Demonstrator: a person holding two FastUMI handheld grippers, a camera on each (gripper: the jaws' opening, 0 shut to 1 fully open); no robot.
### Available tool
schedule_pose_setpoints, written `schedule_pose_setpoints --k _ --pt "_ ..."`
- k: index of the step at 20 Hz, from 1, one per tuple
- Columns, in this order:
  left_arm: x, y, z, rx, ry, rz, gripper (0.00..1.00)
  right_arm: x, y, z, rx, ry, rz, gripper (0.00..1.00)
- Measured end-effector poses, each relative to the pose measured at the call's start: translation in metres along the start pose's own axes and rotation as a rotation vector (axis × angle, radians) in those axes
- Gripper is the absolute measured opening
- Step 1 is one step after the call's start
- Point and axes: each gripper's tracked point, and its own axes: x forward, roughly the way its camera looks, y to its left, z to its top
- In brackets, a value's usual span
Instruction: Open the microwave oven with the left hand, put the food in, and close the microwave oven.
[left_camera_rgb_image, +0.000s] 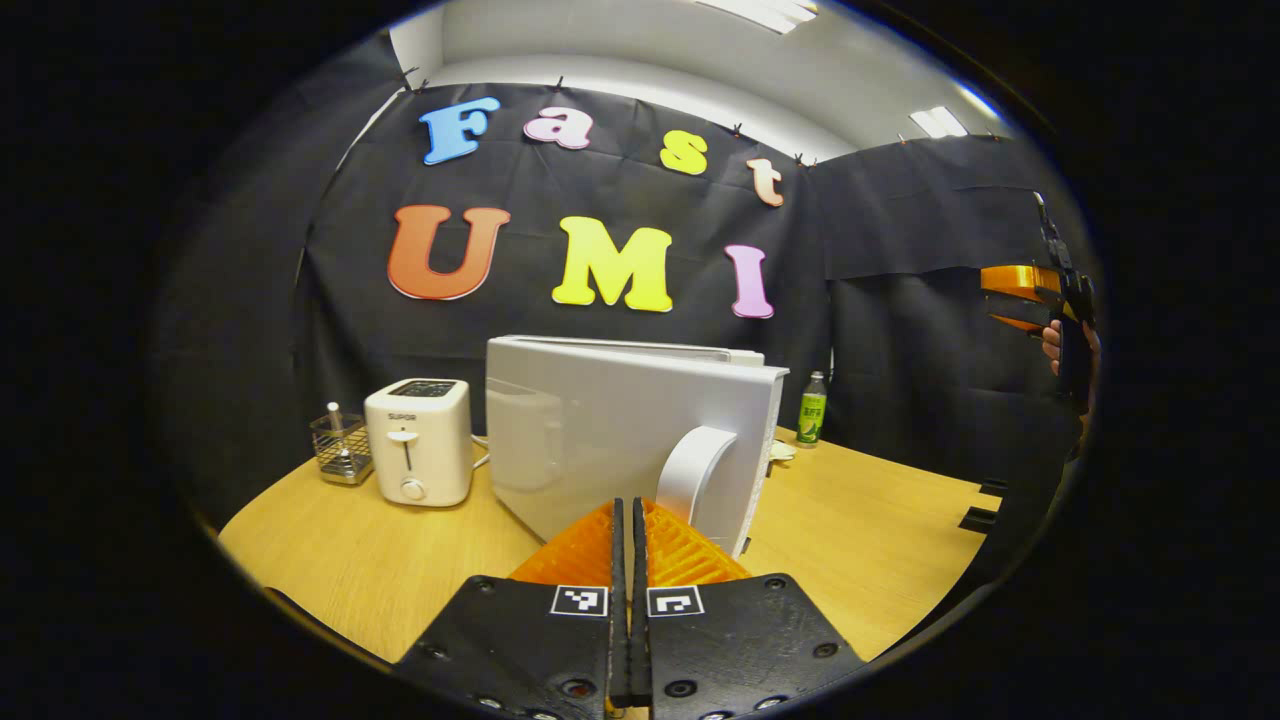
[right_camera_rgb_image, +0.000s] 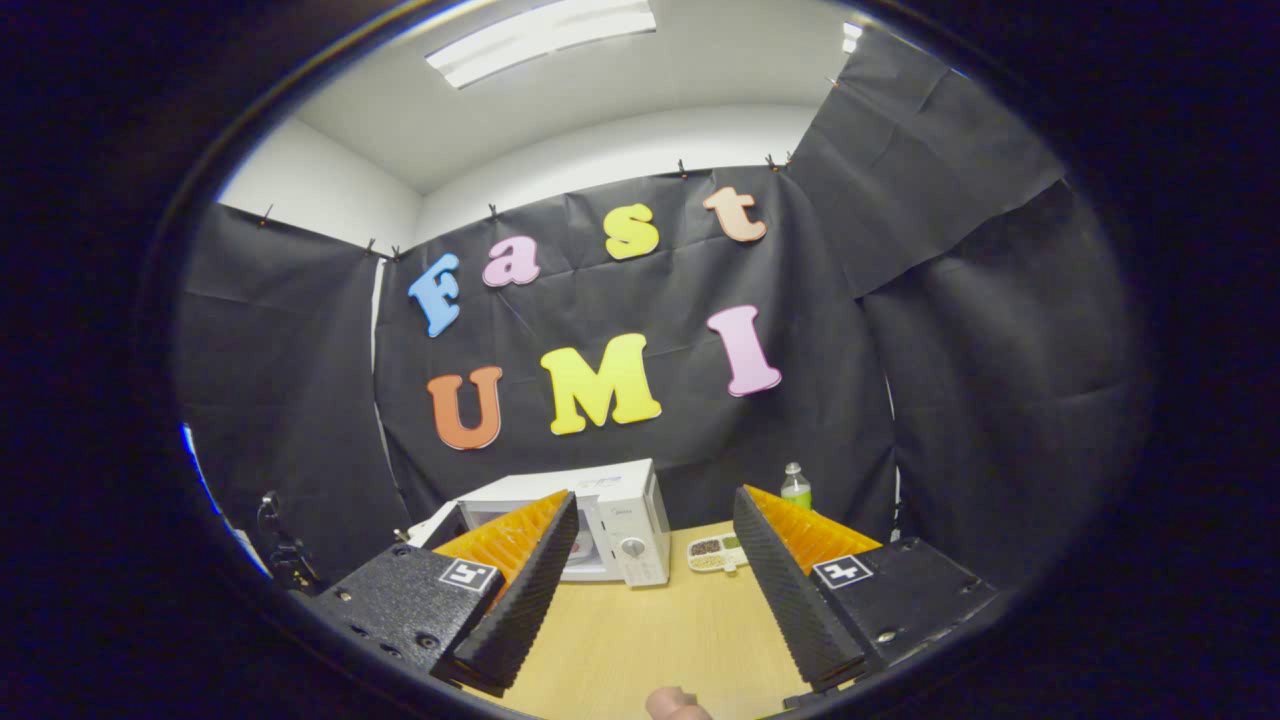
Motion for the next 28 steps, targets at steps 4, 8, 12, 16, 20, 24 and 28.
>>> schedule_pose_setpoints --k 4,8,12,16,20,24,28 --pt "0.038 -0.018 -0.005 0.027 0.032 -0.053 0.00 -0.008 -0.005 0.000 -0.014 -0.017 -0.022 0.89" --pt "0.077 -0.030 -0.016 0.012 0.058 -0.074 0.00 -0.011 -0.008 0.000 -0.017 -0.023 -0.025 0.99" --pt "0.108 -0.037 -0.019 -0.037 0.061 -0.074 0.00 -0.009 -0.011 -0.003 -0.013 -0.025 -0.023 0.99" --pt "0.137 -0.049 -0.016 -0.040 0.050 -0.078 0.00 0.000 -0.019 -0.011 0.009 -0.021 -0.019 0.99" --pt "0.167 -0.057 -0.016 -0.018 0.056 -0.074 0.00 0.016 -0.027 -0.030 0.009 0.006 -0.018 0.99" --pt "0.204 -0.060 -0.018 -0.003 0.055 -0.053 0.00 0.028 -0.030 -0.038 -0.005 0.011 0.002 0.89" --pt "0.243 -0.060 -0.018 0.013 0.066 0.013 0.00 0.042 -0.041 -0.041 -0.057 0.003 -0.007 0.89"
